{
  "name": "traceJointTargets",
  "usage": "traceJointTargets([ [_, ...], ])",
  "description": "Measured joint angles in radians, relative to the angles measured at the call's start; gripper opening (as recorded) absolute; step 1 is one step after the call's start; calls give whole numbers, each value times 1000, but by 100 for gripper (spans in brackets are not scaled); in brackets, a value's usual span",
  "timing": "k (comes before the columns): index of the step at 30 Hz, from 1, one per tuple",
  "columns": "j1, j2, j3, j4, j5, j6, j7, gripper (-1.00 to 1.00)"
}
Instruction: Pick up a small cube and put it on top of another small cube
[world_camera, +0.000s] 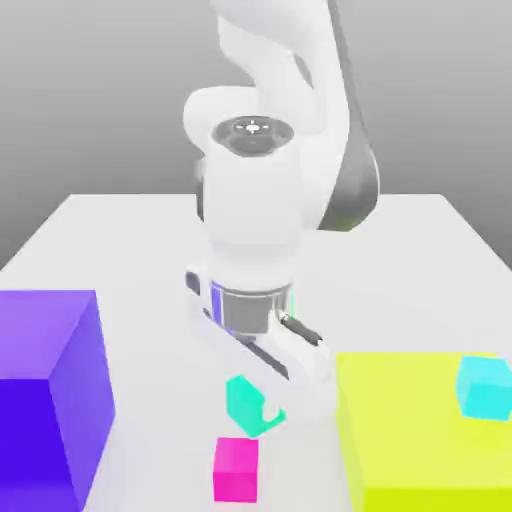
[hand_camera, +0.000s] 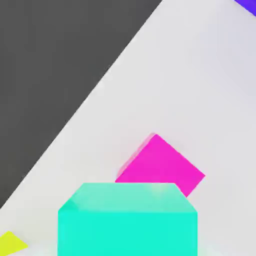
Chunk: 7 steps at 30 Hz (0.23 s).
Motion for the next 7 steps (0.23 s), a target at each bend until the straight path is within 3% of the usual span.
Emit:
traceJointTargets([
  [3,22,94,-34,3,-54,87,51,-100],
  [4,32,126,-46,5,-72,116,64,100],
  [7,32,126,-46,5,-72,116,64,100],
])
